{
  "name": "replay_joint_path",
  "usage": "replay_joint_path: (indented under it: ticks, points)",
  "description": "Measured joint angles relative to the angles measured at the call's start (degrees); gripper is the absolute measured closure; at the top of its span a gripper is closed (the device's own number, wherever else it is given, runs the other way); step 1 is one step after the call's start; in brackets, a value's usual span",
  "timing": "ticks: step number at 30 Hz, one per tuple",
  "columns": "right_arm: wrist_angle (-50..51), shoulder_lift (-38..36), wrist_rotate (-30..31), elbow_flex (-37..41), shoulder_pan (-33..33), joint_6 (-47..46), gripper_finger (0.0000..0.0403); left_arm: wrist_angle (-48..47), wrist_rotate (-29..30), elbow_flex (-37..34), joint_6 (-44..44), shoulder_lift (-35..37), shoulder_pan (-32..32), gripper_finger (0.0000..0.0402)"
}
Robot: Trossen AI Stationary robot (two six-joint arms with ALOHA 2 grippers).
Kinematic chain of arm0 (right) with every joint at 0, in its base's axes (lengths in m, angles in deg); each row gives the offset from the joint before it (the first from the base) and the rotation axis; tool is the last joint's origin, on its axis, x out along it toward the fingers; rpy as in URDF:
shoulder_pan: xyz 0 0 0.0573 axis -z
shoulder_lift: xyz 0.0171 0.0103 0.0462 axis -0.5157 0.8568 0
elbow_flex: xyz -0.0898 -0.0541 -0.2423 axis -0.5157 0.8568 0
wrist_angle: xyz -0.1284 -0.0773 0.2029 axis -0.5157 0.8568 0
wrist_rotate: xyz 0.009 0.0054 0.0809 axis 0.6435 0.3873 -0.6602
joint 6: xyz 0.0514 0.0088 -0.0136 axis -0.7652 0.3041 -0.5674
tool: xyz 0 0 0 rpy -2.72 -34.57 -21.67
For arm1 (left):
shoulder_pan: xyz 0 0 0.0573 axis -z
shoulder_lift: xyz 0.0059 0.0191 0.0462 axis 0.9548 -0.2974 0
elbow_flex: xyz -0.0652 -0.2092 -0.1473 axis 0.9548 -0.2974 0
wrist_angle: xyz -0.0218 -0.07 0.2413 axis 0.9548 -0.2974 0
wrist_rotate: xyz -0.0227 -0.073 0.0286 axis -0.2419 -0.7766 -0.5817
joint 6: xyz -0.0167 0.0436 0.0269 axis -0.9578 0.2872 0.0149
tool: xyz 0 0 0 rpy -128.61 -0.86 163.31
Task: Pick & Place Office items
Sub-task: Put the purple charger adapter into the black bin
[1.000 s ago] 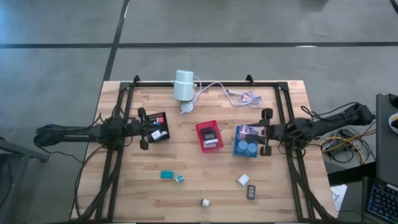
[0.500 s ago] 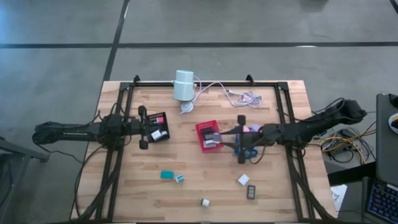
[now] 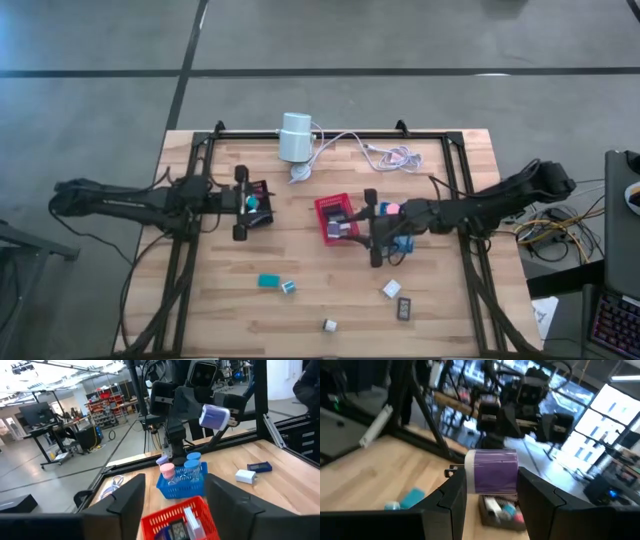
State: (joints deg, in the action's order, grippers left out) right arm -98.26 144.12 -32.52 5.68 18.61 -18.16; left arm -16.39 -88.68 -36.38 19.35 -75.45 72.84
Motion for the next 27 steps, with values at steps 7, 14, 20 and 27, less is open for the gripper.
replay_joint_path:
  ticks: [7,14,20,27]
  points:
    - [-7.5,2.5,-2.2,-0.1,1.7,-5.0,0.0268,-0.1,0.0,8.7,-1.6,-10.5,0.0,0.0155]
    - [-11.5,5.0,-4.4,-0.4,4.9,-11.1,0.0268,-0.2,0.0,14.9,-1.4,-20.0,0.4,0.0148]
    - [-13.1,6.1,-4.4,-0.3,5.9,-12.8,0.0268,0.3,0.0,17.8,-1.7,-24.8,0.5,0.0143]
    - [-13.0,6.0,-4.4,-0.3,5.9,-10.7,0.0268,0.4,-5.2,20.8,-2.2,-27.9,0.5,0.0107]
